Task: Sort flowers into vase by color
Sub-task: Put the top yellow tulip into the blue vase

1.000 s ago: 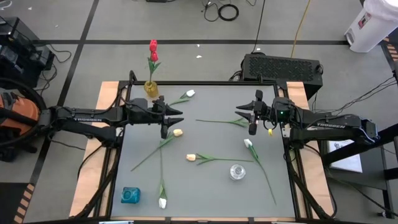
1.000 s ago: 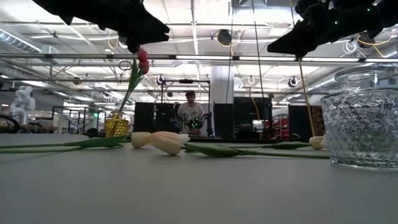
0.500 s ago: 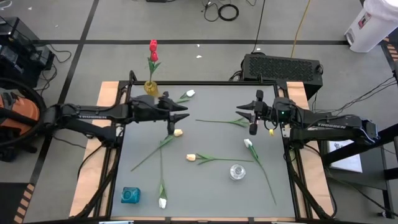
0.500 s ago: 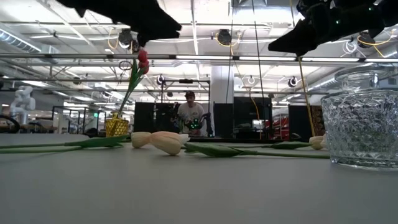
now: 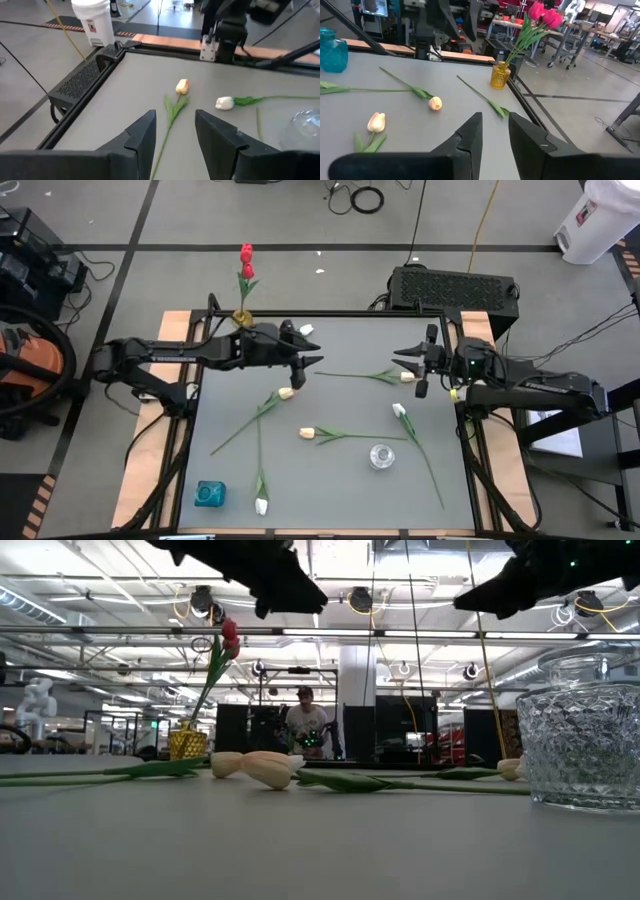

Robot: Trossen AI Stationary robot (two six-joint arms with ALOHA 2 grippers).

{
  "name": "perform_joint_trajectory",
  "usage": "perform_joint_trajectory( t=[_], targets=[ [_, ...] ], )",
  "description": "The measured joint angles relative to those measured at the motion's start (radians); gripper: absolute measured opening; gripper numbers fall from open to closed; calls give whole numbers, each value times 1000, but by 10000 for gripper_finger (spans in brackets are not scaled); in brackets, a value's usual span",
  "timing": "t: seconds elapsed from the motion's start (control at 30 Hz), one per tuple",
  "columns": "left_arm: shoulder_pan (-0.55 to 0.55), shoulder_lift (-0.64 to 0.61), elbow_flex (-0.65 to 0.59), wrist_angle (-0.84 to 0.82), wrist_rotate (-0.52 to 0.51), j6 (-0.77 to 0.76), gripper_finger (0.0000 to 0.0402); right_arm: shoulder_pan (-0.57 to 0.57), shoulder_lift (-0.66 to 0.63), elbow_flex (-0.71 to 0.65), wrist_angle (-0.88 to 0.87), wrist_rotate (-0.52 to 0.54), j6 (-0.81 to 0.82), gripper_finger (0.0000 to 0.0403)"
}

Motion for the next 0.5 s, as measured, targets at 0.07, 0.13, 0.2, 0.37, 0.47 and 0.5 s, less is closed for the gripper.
perform_joint_trajectory(
  t=[0.07, 0.13, 0.2, 0.37, 0.47, 0.5],
  targets=[
    [1, 29, 25, -12, 7, 30, 144, 0, -29, 0, -27, 0, -1, 86],
    [-1, 59, 47, -24, 9, 74, 144, 0, -55, 0, -57, 0, -1, 86],
    [-7, 90, 69, -37, 18, 121, 144, 0, -80, 0, -81, 0, -1, 86],
    [-11, 173, 137, -56, 29, 196, 144, 0, -119, 0, -154, 0, -1, 86],
    [-10, 227, 190, -76, 29, 225, 144, 0, -127, 0, -181, 0, -1, 86],
    [-9, 244, 206, -87, 29, 234, 144, 0, -128, 0, -185, 0, -1, 86]
  ],
)
